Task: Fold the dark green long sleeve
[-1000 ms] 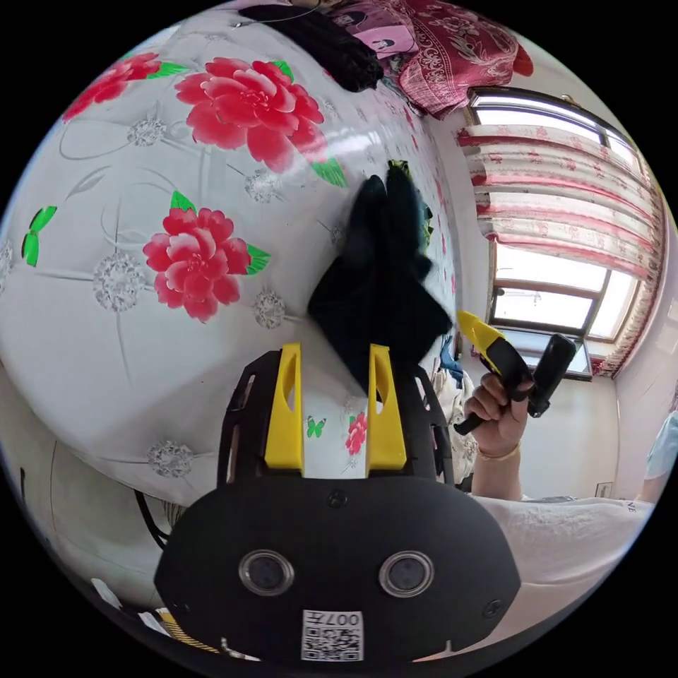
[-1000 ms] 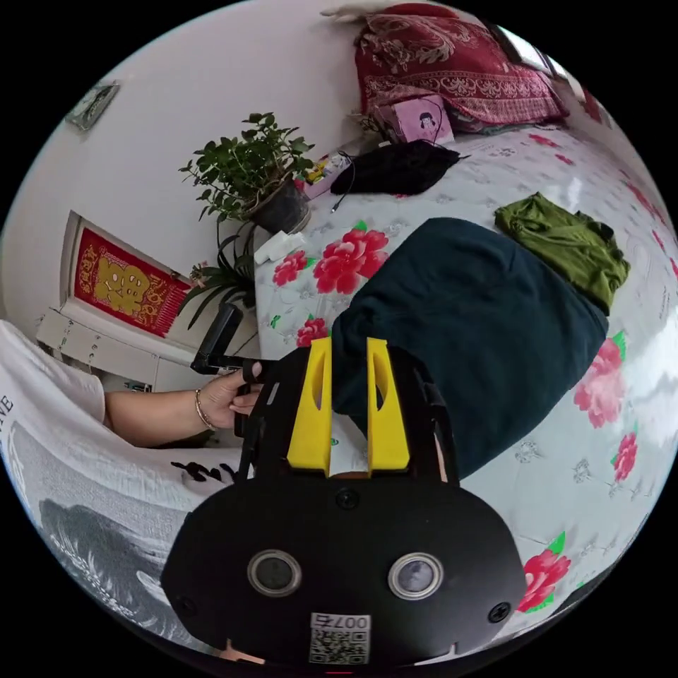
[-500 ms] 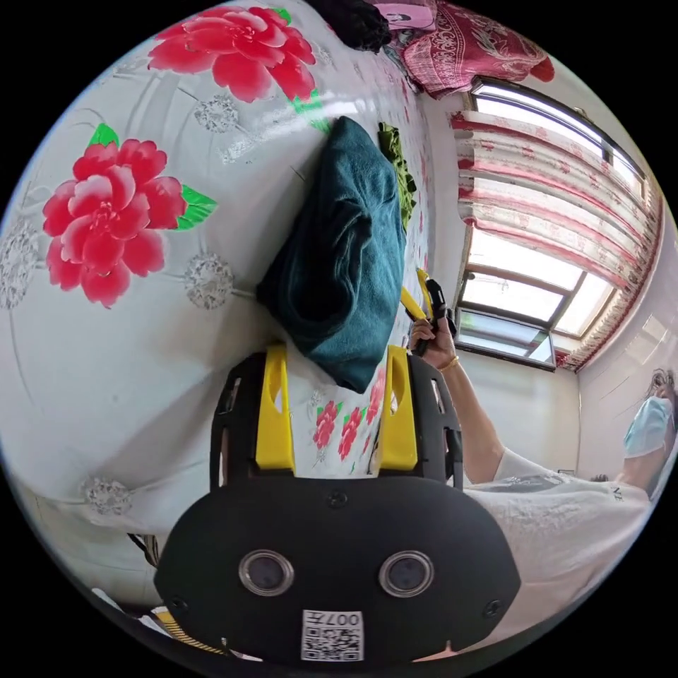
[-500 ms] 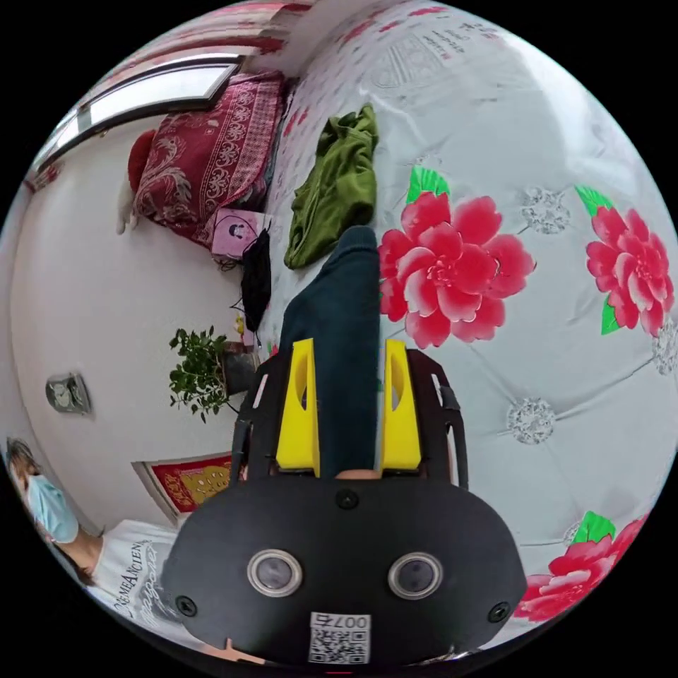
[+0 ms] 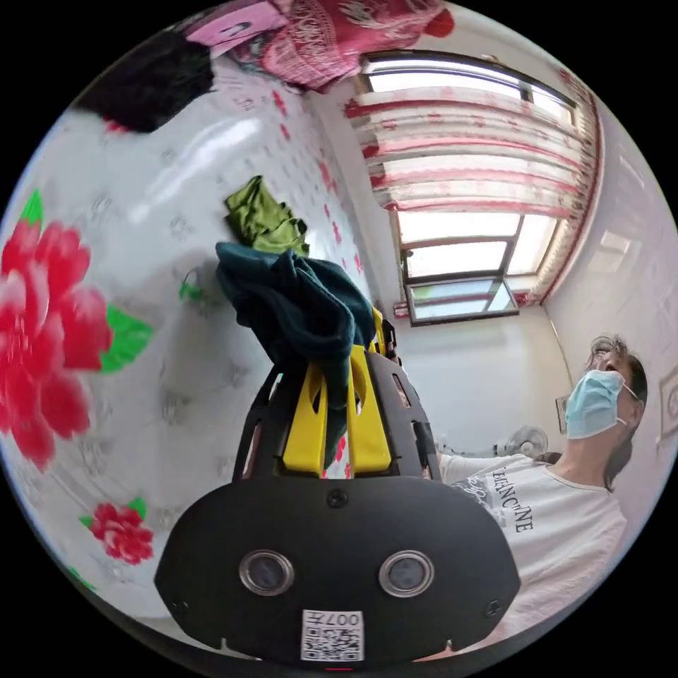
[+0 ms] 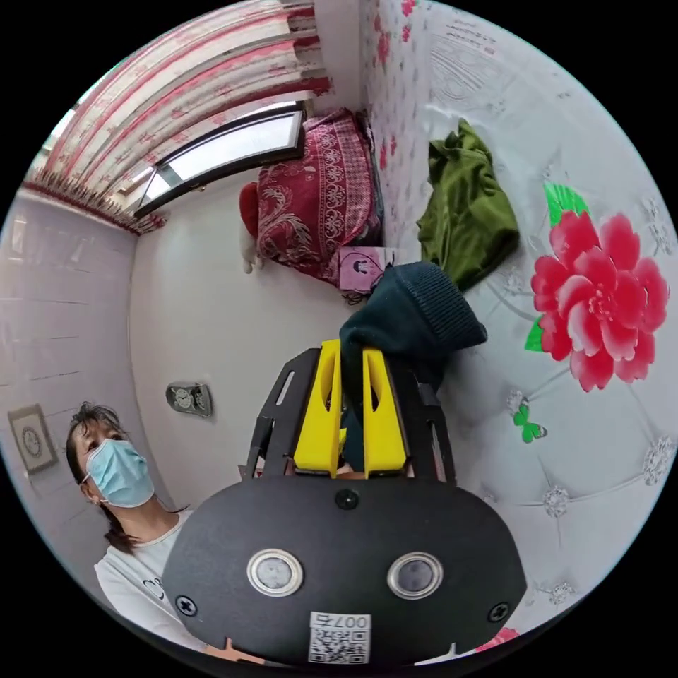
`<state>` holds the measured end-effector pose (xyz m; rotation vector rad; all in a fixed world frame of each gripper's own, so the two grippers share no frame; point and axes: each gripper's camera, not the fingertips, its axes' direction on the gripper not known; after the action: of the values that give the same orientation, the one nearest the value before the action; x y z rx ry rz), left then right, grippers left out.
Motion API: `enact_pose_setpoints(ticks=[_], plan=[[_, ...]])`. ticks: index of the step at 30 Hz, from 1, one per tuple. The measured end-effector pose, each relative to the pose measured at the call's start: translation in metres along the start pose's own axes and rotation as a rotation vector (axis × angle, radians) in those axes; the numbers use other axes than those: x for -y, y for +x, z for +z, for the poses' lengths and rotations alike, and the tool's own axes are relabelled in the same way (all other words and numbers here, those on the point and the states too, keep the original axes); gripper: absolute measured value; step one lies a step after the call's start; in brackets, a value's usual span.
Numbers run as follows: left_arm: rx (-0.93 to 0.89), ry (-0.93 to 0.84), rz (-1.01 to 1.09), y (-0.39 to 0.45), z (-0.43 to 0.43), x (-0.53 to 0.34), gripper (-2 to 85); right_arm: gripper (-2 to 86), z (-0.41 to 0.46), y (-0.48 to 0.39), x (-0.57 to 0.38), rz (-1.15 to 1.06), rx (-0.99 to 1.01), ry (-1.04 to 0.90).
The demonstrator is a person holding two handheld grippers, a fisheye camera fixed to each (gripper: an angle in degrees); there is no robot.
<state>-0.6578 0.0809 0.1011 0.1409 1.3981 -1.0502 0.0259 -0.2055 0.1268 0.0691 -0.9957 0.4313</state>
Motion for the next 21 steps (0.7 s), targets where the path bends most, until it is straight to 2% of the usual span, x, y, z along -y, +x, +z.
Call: enact_pose_setpoints(ticks=[3, 6, 9, 11, 15, 17, 19, 21], plan=[[0.009, -0.079, 0.147, 0.034, 0.012, 0.095, 3.7, 2.9, 0.007, -0.051, 0.007, -0.097, -0.016, 0.191], [0.126, -0.109, 0.148, 0.041, 0.037, 0.169, 4.4, 2.8, 0.034, -0.075, 0.013, -0.183, -0.107, 0.302], [0.439, -0.075, 0.056, 0.012, 0.067, 0.197, 6.6, 3.1, 0.067, -0.052, 0.025, -0.171, -0.301, 0.275], [0.571, -0.08, -0.045, -0.022, 0.095, 0.168, 9.7, 3.4, 0.082, -0.027, 0.022, -0.178, -0.46, 0.173], [0.697, -0.186, 0.081, -0.03, 0.151, 0.07, 10.0, 4.4, 0.102, 0.014, -0.042, -0.286, -0.936, -0.168], [0.846, -0.285, 0.229, -0.015, 0.188, -0.012, 10.0, 5.1, 0.093, 0.02, -0.088, -0.336, -1.123, -0.233], [0.921, -0.354, 0.294, -0.004, 0.212, -0.069, 9.7, 5.7, 0.075, 0.02, -0.13, -0.347, -1.264, -0.259], [0.947, -0.414, 0.315, 0.006, 0.231, -0.114, 9.4, 6.7, 0.035, 0.014, -0.172, -0.261, -1.424, -0.216]])
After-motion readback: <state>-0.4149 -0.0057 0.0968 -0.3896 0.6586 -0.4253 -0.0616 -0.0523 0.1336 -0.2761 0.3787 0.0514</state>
